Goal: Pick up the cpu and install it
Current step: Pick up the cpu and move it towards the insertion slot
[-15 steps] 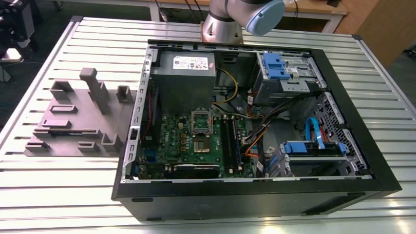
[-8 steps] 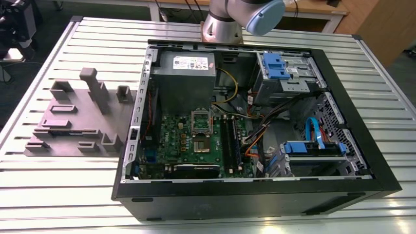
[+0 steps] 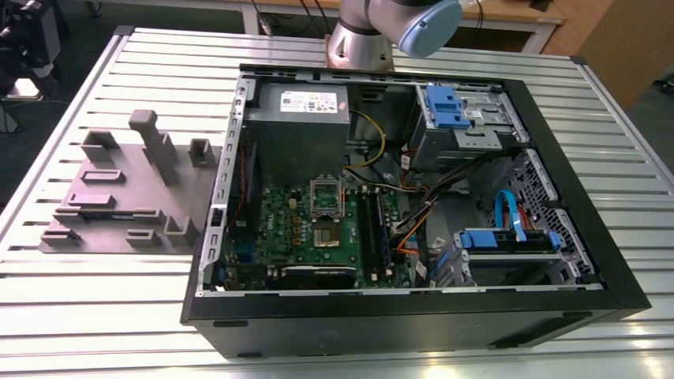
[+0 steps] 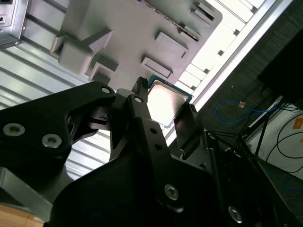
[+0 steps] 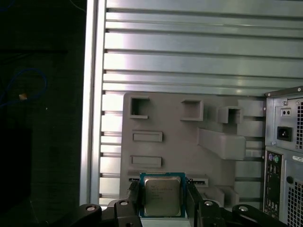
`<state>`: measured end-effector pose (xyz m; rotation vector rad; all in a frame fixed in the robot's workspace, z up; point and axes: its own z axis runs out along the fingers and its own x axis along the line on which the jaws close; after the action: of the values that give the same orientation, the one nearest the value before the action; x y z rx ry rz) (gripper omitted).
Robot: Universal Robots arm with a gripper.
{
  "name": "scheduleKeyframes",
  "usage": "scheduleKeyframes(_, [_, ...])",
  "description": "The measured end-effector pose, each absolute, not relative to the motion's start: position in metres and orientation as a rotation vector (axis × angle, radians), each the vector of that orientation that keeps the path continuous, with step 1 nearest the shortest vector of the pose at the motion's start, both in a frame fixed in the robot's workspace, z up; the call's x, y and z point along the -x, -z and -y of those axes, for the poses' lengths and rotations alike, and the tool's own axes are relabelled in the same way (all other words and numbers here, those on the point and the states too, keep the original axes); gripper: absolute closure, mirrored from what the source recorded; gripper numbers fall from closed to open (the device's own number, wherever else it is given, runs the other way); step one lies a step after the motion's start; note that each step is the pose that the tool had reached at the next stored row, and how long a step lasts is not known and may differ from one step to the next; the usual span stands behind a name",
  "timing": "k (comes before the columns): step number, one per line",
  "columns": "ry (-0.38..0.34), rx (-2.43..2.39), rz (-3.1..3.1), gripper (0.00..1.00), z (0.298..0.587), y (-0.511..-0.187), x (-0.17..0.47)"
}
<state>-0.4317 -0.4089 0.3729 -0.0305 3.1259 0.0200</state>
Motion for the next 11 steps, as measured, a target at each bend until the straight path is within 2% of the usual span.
scheduleKeyframes(11, [-0.02, 0.031, -3.126, 0.53, 0.409, -0.3729, 0.4291])
